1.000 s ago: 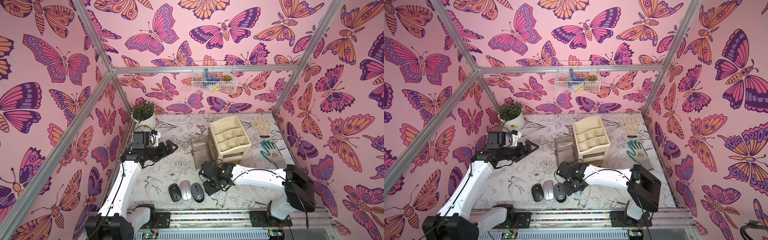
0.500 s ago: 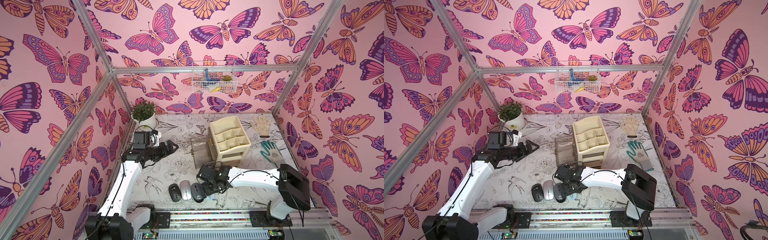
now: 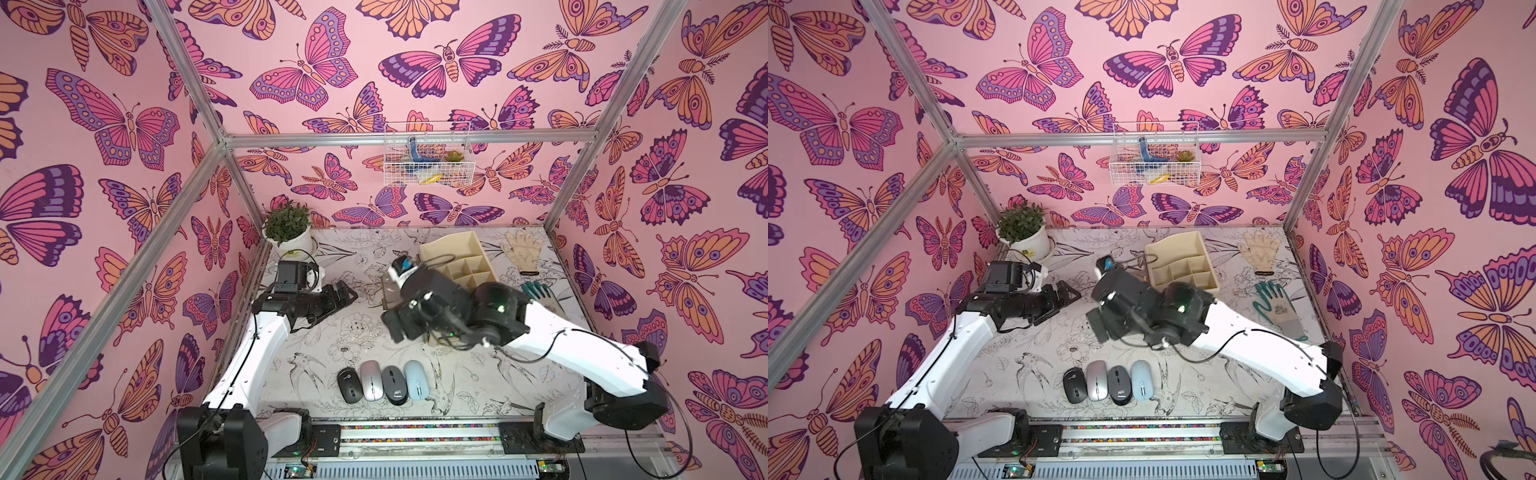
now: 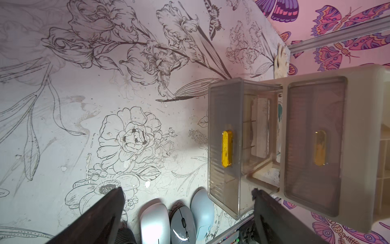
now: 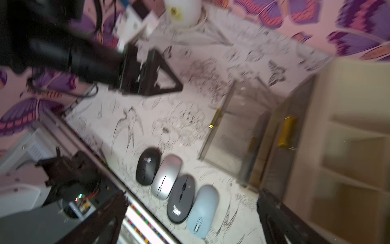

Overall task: Take the mice out of the drawer
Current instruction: Place the mouse at the center of the board, then close the drawer in the storage box.

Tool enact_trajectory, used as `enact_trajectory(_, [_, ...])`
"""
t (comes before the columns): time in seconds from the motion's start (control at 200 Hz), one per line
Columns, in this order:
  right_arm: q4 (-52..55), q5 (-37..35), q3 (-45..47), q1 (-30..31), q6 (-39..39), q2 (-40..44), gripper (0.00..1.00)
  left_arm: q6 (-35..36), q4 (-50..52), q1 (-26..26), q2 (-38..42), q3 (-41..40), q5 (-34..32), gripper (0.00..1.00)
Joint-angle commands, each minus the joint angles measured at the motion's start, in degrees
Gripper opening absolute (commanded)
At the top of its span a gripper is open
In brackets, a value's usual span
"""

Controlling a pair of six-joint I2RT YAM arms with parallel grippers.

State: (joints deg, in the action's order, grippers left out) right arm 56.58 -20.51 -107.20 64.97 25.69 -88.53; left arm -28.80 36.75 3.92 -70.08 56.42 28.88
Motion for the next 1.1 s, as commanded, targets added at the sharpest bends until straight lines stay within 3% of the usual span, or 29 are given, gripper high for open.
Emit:
enact_trajectory(0.0, [1.12,-7.02,-1.26,-8.24,-7.89,2.25,0.99,-1.34,-0.97,1.32,-2.24,-0.81,-3.55,1.00])
enact_trajectory(0.23, [-9.36,3.83,6.89,-32.47,-8.86,12.00,0.99,-2.00,-2.60,7.25,-13.03,1.67,-6.64,1.00])
enact_trajectory(0.411, [-12.52,20.94,15.37,-48.23,-5.36,13.92,0.99,-3.08,-4.18,11.17,-20.02,4.91,-8.29,1.00])
enact_trajectory(0.736, [-30.05,44.49,30.79,-49.85,3.90,11.50,0.99,-5.34,-5.06,20.73,-28.08,14.42,-9.86,1.00])
enact_trajectory(1.097, [-32.29,47.32,34.95,-49.76,5.35,12.37,0.99,-6.96,-6.43,26.13,-36.44,23.06,-8.13,1.00])
